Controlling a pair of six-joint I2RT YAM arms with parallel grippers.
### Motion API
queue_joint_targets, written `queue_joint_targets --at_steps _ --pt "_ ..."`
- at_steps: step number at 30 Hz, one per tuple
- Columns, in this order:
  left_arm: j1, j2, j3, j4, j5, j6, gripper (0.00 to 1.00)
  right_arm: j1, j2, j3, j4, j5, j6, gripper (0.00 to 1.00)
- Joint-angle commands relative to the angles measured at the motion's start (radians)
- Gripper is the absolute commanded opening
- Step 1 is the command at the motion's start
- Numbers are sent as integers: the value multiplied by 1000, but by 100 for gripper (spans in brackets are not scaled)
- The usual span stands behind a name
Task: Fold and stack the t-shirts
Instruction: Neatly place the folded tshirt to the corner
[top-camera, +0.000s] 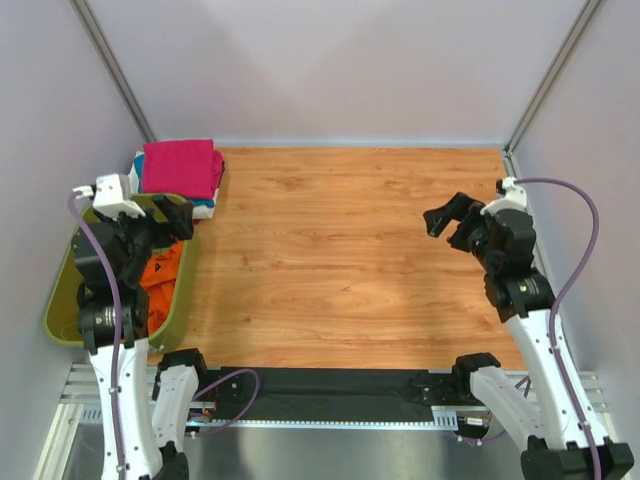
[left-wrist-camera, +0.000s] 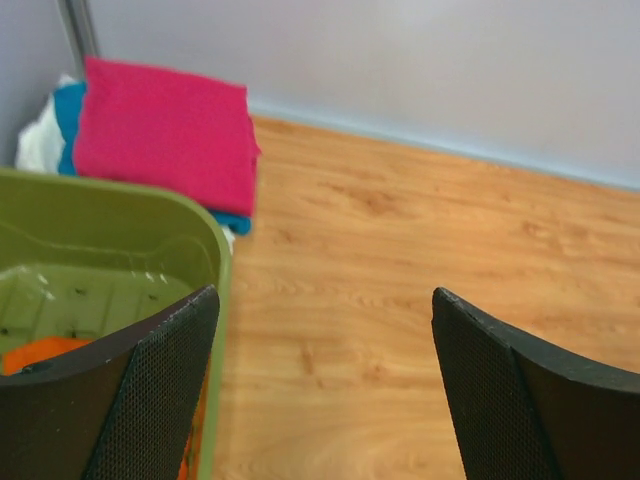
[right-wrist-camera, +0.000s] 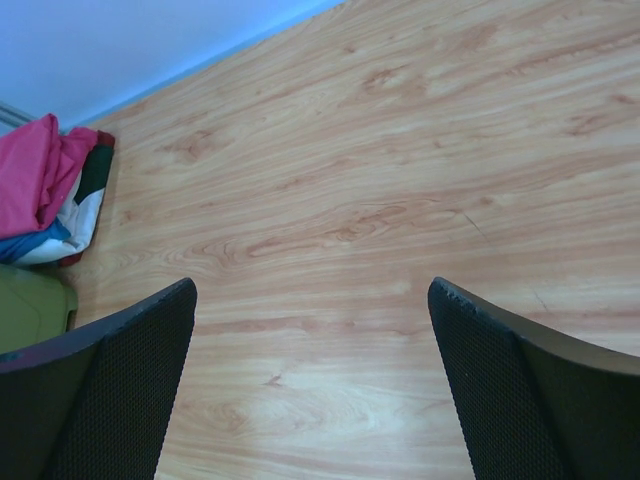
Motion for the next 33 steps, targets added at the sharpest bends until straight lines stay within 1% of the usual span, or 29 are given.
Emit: queue_joint_targets --at_steps 1,2,3,4,6,8,9,11,16,21,24,30,33 --pt "-53 -101 -105 -195 12 12 93 3 -114 -99 -12 114 58 100" --pt "-82 -123 -116 -195 9 3 93 5 -144 -168 -1 120 62 100" --pt "-97 -138 -118 -210 1 -5 93 3 -206 -202 11 118 72 100" --pt "-125 -150 -106 -221 -13 -14 93 3 -236 -242 43 117 95 100" --pt "-148 -150 -94 -258 -49 -40 93 3 -311 -341 72 120 122 100" --pt "-171 -146 -107 -278 -103 -72 92 5 -343 -392 97 137 170 100" --pt "-175 -149 -125 -285 -124 -83 92 5 -360 -433 103 141 184 100" --pt "-189 -156 -184 -291 -161 -100 92 3 -365 -455 103 146 207 100" --pt "-200 -198 -280 -298 -134 -103 92 5 -330 -445 83 169 184 100" --pt "-200 -229 -297 -276 -135 -97 92 5 -281 -417 88 164 162 100" --pt "-200 -229 -308 -258 -111 -100 92 3 -259 -411 97 152 161 100" --pt "-200 -233 -316 -250 -119 -103 92 5 -254 -402 98 167 152 100" --pt "-200 -241 -317 -247 -119 -103 92 3 -251 -376 94 158 119 100"
